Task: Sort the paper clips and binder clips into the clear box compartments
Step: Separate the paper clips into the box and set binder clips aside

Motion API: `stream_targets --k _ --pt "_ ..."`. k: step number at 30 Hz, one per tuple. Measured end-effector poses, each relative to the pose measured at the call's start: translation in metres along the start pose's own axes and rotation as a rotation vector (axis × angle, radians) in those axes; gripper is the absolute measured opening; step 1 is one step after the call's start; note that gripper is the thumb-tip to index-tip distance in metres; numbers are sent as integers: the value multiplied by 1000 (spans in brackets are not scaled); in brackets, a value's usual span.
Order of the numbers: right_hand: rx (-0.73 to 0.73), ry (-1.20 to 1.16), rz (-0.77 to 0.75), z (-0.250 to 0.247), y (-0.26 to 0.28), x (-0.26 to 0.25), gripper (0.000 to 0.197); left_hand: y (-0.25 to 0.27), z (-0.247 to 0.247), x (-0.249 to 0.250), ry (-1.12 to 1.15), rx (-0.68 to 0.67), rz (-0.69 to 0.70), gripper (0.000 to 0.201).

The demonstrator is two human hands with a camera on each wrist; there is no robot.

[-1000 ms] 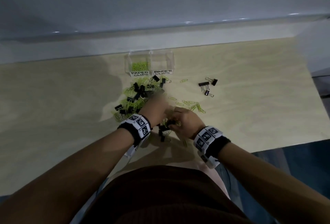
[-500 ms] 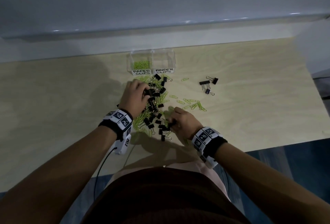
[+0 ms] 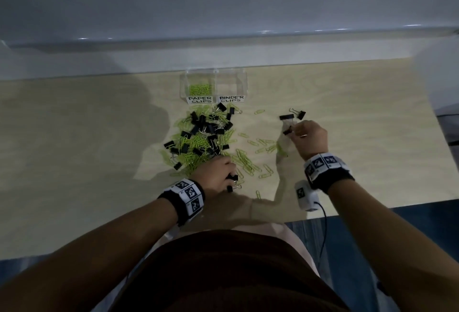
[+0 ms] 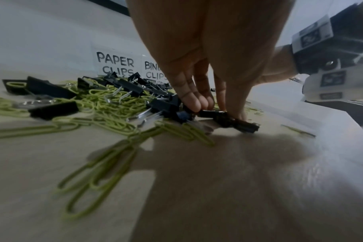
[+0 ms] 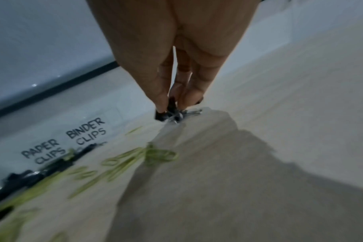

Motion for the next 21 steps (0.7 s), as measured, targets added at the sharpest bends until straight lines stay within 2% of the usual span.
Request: stream_targets --k 2,5,7,9,11,12,16,21 --pt "18 127 -35 -2 -1 -2 16 0 -4 -2 19 21 2 23" --pt "8 256 -214 20 16 -34 14 1 -9 -8 109 50 41 19" --pt "-151 256 -403 52 41 -72 8 6 -10 -14 165 62 46 21" --pt "-310 255 -622 85 73 -107 3 11 -10 -21 179 63 26 31" --pt "-402 283 -748 113 97 -125 9 15 -11 -28 169 70 -3 38" --pt "-438 284 -722 125 99 -126 11 16 -11 -31 161 78 -15 38" --pt "-538 335 -454 156 86 -110 29 17 -12 -33 123 93 -45 31" --pt "-602 346 -371 161 85 -109 32 17 -12 -33 111 105 -116 23"
Point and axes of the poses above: each hand's wrist, its own y-axis away from the middle knuckle, its own z-axis out of the palm, x = y × z, the point moved 9 cm from there along -y, towards the middle knuckle, and after that the axes turned 14 degrees about -x, right-handed, at the moved point
